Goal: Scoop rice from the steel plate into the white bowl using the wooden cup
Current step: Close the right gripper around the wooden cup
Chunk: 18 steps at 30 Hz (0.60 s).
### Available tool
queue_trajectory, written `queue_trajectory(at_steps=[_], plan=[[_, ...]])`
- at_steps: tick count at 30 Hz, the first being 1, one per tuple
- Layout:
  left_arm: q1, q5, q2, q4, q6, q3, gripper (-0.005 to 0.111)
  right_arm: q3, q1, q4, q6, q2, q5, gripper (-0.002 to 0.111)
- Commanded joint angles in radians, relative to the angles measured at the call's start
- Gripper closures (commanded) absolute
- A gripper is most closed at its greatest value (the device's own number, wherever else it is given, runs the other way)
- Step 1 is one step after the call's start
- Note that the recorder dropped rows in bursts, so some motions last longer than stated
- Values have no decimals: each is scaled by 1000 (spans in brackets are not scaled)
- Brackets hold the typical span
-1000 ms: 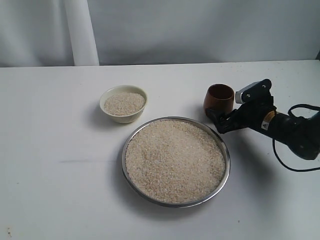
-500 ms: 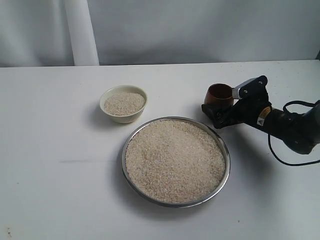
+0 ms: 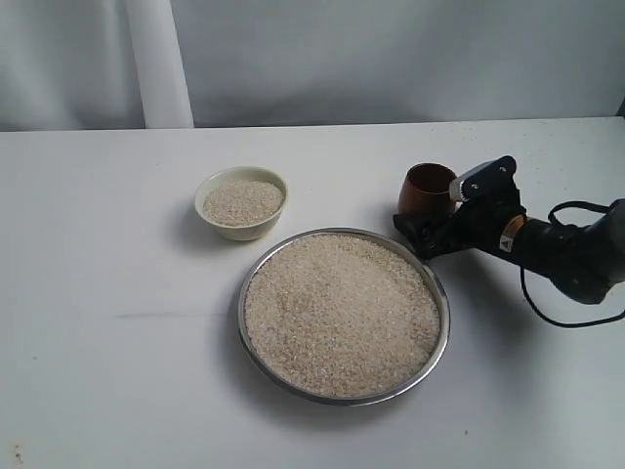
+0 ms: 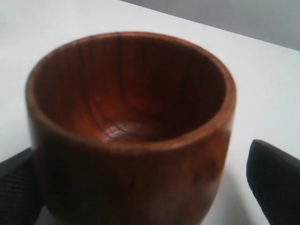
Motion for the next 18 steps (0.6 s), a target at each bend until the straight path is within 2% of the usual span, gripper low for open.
queue_trajectory(at_steps=[1, 6, 13, 18], plan=[[-3, -6, -3, 0, -4, 2, 107, -3, 4, 4, -15, -3, -8, 3], [-3, -6, -3, 0, -4, 2, 107, -3, 4, 5, -17, -3, -9, 4], [-3, -6, -3, 0, -4, 2, 107, -25, 4, -11, -9, -3, -13, 12], [-3, -6, -3, 0, -4, 2, 107, -25, 4, -13, -9, -1, -13, 12]])
